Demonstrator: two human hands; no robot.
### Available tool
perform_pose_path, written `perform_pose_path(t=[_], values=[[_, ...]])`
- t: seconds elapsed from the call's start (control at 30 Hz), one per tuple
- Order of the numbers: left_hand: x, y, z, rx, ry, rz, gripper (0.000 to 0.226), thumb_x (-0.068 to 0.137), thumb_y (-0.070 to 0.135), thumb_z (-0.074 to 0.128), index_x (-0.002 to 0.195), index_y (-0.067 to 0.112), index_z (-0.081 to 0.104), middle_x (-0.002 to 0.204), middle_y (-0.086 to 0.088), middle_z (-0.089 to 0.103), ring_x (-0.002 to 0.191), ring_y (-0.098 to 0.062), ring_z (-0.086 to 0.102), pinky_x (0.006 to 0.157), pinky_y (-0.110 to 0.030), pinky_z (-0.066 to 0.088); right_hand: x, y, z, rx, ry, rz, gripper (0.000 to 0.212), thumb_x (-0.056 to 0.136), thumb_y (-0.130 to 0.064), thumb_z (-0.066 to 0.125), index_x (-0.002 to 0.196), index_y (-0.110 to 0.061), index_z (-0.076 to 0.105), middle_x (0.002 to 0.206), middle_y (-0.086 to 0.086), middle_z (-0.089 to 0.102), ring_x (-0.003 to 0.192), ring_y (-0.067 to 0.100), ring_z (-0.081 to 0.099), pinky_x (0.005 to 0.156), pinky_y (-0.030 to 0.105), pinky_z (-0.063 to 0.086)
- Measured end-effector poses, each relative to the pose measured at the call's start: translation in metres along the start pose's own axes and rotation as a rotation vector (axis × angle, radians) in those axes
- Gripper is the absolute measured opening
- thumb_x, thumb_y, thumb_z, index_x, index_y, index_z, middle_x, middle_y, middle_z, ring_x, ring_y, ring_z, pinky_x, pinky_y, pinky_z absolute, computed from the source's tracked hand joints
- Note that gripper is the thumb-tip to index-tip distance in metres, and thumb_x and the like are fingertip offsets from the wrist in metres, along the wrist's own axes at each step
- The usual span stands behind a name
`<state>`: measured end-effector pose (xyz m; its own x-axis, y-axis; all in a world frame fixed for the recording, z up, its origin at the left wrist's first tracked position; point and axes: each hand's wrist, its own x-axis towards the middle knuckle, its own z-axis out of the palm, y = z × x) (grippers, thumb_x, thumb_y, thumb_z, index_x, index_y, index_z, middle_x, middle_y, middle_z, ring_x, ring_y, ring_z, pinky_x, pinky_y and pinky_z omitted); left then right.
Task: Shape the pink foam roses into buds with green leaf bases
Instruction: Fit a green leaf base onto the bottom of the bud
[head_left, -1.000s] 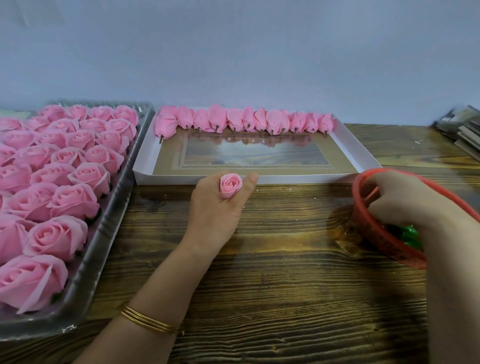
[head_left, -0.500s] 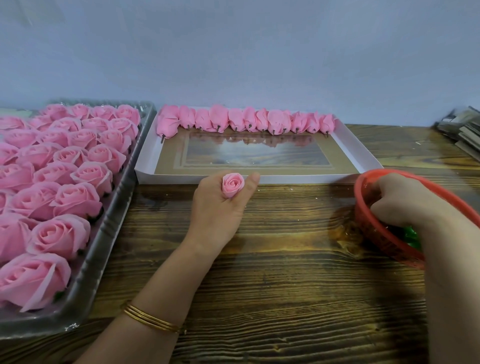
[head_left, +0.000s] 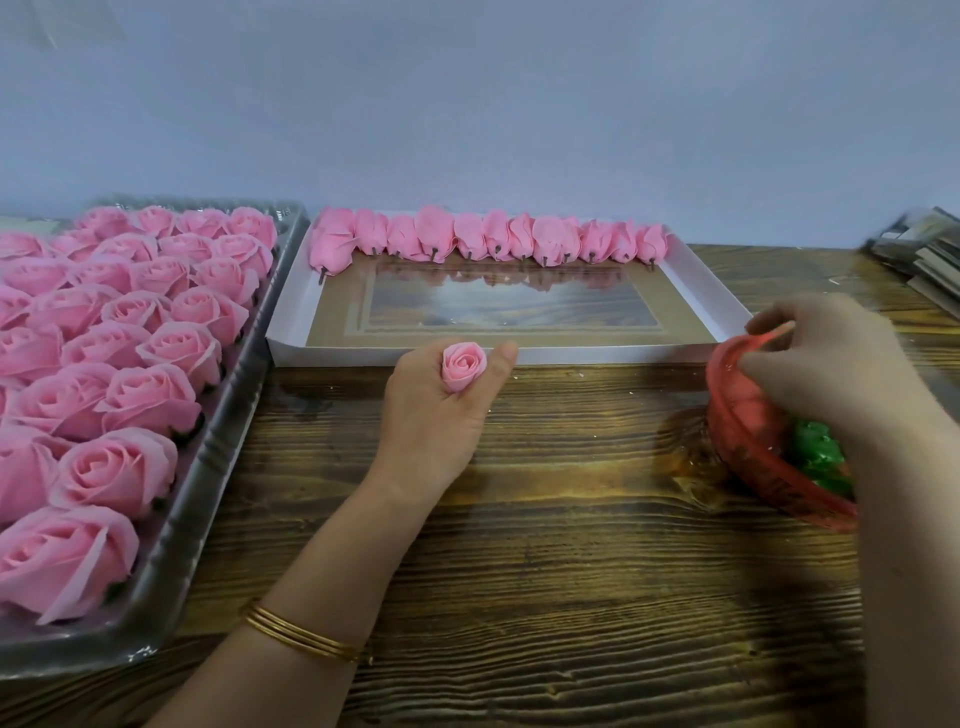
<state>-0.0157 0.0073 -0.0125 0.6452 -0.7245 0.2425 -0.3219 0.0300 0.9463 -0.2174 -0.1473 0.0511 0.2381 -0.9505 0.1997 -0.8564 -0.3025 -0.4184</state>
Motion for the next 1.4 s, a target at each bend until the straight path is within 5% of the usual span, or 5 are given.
perform_pose_path(t=[0.1, 0.37, 1.07, 1.23, 1.4], values=[[0.0, 0.0, 0.0, 0.005, -0.004, 0.007, 0.047, 0.089, 0.036, 0.064, 0.071, -0.006, 0.057, 0.07, -0.023, 0.059, 0.062, -0.027, 0.048, 0.065, -0.038, 0.044, -0.003, -0.013, -0.003, 0.292, 0.101, -0.08, 0.025, 0.082, -0.005, 0.056, 0.099, -0.018, 0.069, 0.087, 0.003, 0.069, 0.084, 0.021, 0.064, 0.076, 0.033, 0.051], [0.001, 0.0, 0.0, 0.009, -0.021, -0.005, 0.048, 0.09, 0.037, 0.063, 0.069, -0.005, 0.054, 0.061, -0.012, 0.052, 0.059, -0.018, 0.045, 0.066, -0.044, 0.046, -0.034, -0.07, 0.016, 1.179, -0.307, -0.03, 0.023, 0.072, 0.008, 0.074, 0.076, -0.015, 0.067, 0.062, -0.005, 0.063, 0.056, 0.008, 0.057, 0.049, 0.014, 0.04], [0.004, -0.003, 0.003, -0.259, 0.071, -0.115, 0.036, 0.093, 0.027, 0.065, 0.06, 0.017, 0.058, 0.049, 0.008, 0.056, 0.047, -0.001, 0.05, 0.049, -0.013, 0.042, -0.066, -0.105, 0.078, 1.661, -0.549, 0.489, 0.008, 0.089, 0.002, 0.055, 0.084, 0.001, 0.061, 0.078, 0.015, 0.061, 0.073, 0.023, 0.061, 0.048, 0.016, 0.049], [0.006, -0.004, 0.001, -0.309, 0.061, -0.141, 0.041, 0.093, 0.032, 0.064, 0.053, 0.023, 0.058, 0.05, 0.006, 0.055, 0.048, -0.004, 0.05, 0.049, -0.014, 0.042, -0.071, -0.101, 0.082, 1.752, -0.549, 0.5, 0.01, 0.092, 0.001, 0.056, 0.085, 0.006, 0.061, 0.08, 0.018, 0.064, 0.092, 0.035, 0.066, 0.057, 0.022, 0.056], [0.008, -0.002, -0.001, -0.376, 0.076, -0.179, 0.05, 0.096, 0.034, 0.06, 0.047, 0.024, 0.058, 0.05, 0.004, 0.054, 0.05, -0.006, 0.051, 0.052, -0.017, 0.044, -0.076, -0.098, 0.083, 1.676, -0.628, 0.399, 0.016, 0.096, -0.007, 0.053, 0.089, -0.001, 0.065, 0.079, 0.014, 0.069, 0.077, 0.021, 0.069, 0.063, 0.028, 0.058]])
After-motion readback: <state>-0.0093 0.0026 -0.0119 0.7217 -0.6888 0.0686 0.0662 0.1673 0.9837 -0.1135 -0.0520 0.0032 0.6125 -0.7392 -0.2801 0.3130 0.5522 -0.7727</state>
